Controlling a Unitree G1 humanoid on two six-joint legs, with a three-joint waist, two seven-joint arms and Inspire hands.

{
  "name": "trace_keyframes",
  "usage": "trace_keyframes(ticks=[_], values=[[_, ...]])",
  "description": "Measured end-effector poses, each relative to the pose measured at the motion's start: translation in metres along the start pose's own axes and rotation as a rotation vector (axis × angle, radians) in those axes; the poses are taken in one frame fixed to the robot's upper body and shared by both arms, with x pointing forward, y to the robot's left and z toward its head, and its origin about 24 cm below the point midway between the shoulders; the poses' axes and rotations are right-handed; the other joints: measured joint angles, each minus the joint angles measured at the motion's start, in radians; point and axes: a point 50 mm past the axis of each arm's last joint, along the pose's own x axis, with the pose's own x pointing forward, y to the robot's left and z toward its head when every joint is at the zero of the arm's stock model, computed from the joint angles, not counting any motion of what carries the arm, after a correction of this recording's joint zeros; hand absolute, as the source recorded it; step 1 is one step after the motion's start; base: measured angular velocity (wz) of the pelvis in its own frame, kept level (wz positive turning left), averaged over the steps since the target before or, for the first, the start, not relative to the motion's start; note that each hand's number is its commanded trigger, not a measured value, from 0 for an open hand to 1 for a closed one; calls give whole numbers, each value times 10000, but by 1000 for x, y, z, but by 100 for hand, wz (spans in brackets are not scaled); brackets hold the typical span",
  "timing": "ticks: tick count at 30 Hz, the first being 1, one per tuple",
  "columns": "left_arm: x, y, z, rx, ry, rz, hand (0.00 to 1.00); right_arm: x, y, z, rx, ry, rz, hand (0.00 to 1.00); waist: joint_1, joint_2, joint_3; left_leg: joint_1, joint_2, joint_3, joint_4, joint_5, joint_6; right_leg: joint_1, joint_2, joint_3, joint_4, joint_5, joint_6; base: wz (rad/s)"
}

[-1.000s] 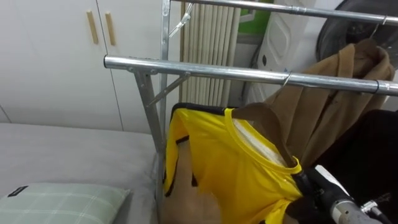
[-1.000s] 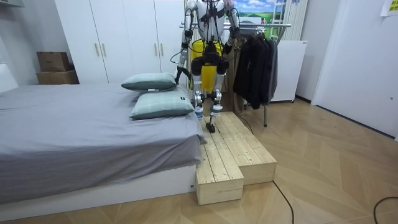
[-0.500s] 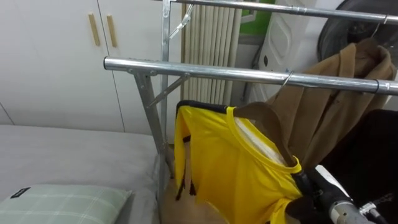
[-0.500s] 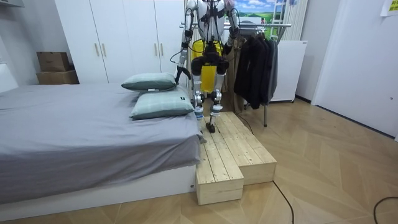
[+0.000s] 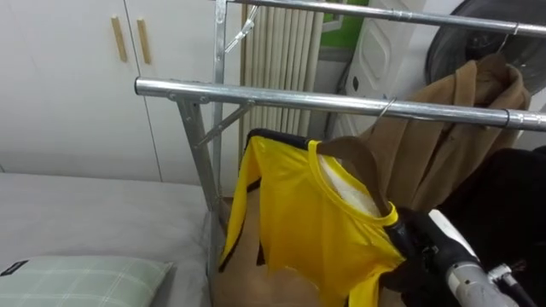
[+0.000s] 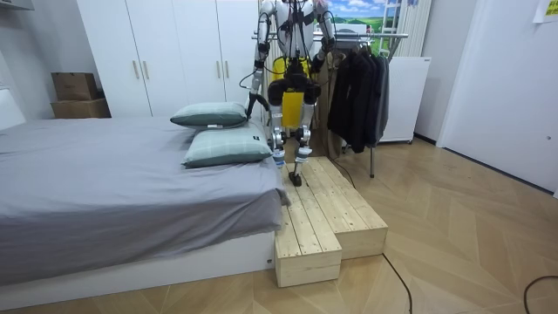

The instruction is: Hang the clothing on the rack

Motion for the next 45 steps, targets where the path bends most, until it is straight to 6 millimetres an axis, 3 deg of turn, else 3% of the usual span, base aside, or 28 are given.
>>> trace_keyframes(ticks=[3, 8, 13, 32, 37, 45], values=[[0, 0, 0, 42, -5, 49, 0, 0, -6, 14, 171, -596, -354, 0, -14, 29, 3, 12, 10, 13, 1, -1, -1, 21, 2, -4, -22, 0, 0, 0], [0, -2, -1, 52, 28, 31, 0, -2, -13, 30, 49, -1319, -870, 0, -35, 273, -11, -14, 22, 62, 7, -22, -37, 14, 3, -4, -24, -5, 9, 0], [-1, -3, -4, 93, 83, 2, 0, -3, -17, 35, -5, -1565, -1172, 0, -32, 313, -11, -49, 23, 34, 19, -22, -37, -3, 8, 1, -32, -13, 14, 0], [-2, -3, -6, 97, 146, -41, 0, -4, -19, 35, 34, -1547, -1438, 0, -82, 325, -19, -44, 30, 31, 21, -22, -37, -6, 12, 16, -28, -16, 13, 0], [-3, -3, -10, 104, 239, -57, 0, -4, -20, 35, 522, -1588, -1530, 0, -232, 327, -20, -46, 2, 2, 15, -22, -37, -1, 15, 16, -43, -22, 20, 0], [-5, -2, -21, 125, 491, 15, 0, -17, -21, 4, 2186, -650, -1844, 0, -414, 327, -29, -40, 30, 18, 10, -23, -38, -12, 7, 4, -35, -23, 23, 0]])
